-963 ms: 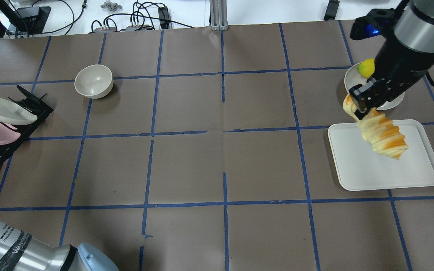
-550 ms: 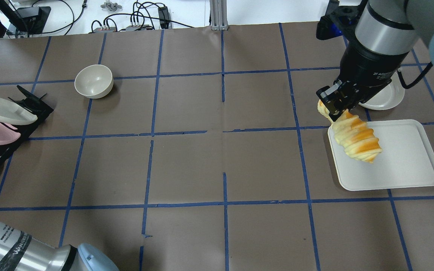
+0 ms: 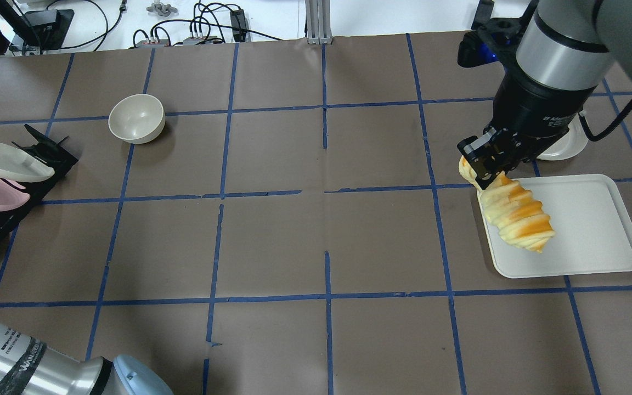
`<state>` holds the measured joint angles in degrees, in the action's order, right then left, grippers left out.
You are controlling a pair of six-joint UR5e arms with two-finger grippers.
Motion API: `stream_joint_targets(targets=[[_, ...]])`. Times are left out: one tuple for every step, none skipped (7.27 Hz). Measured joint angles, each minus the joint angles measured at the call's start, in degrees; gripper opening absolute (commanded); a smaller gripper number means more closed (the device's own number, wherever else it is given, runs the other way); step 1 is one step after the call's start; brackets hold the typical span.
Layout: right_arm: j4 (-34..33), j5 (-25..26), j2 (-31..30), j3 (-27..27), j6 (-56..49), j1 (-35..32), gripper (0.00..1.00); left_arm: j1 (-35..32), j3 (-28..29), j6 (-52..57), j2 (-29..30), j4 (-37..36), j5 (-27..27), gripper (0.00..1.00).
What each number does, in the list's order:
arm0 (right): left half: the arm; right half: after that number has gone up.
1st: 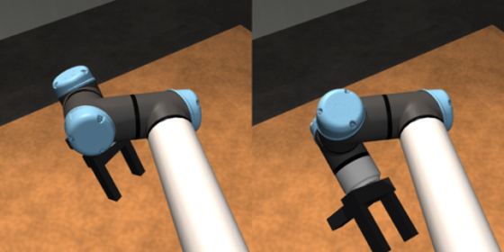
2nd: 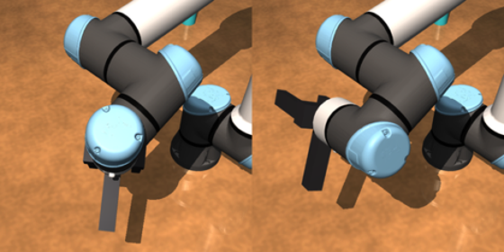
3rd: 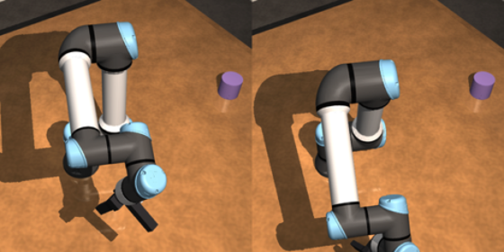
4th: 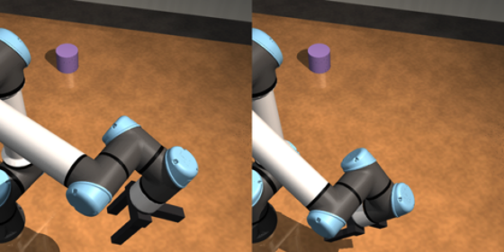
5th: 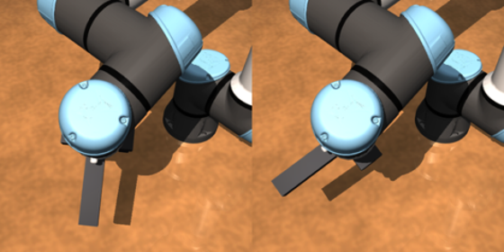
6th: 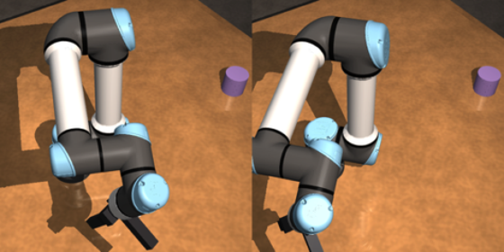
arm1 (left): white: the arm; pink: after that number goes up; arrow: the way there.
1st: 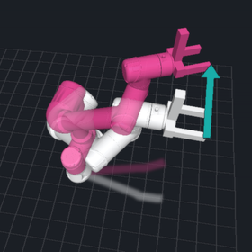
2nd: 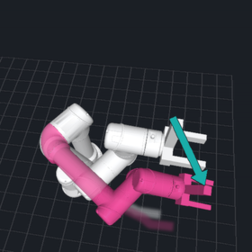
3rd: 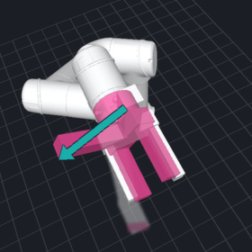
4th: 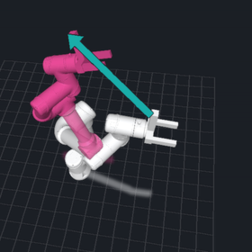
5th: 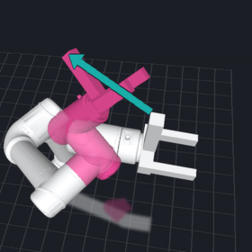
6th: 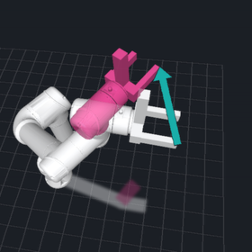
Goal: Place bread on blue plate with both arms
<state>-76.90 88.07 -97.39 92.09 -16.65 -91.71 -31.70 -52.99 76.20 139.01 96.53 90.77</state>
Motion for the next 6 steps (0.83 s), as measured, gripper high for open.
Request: stream_joint_targets(targets=[[0.1, 0.1, 0.0, 0.1, 0.0, 0.2, 0.11, 0.0, 0.0, 0.0, 0.0, 0.0, 0.1, 0.19], [0.1, 0.2, -0.1, 0.1, -0.1, 0.3, 0.11, 0.0, 0.0, -0.1, 0.1, 0.0, 0.1, 0.35], [0.1, 0.2, -0.1, 0.2, -0.2, 0.4, 0.11, -0.1, 0.0, -0.3, 0.1, -0.1, 0.1, 0.38], [0.2, 0.3, -0.1, 0.2, -0.2, 0.5, 0.11, -0.1, -0.1, -0.5, 0.2, -0.3, 0.2, 0.38], [0.2, 0.4, -0.1, 0.2, -0.1, 0.5, 0.11, -0.1, -0.2, -0.6, 0.4, -0.3, 0.2, 0.38], [0.5, 0.5, -0.1, 0.2, 0.1, 0.6, 0.11, -0.1, -0.3, -0.6, 0.5, -0.3, 0.2, 0.33]])
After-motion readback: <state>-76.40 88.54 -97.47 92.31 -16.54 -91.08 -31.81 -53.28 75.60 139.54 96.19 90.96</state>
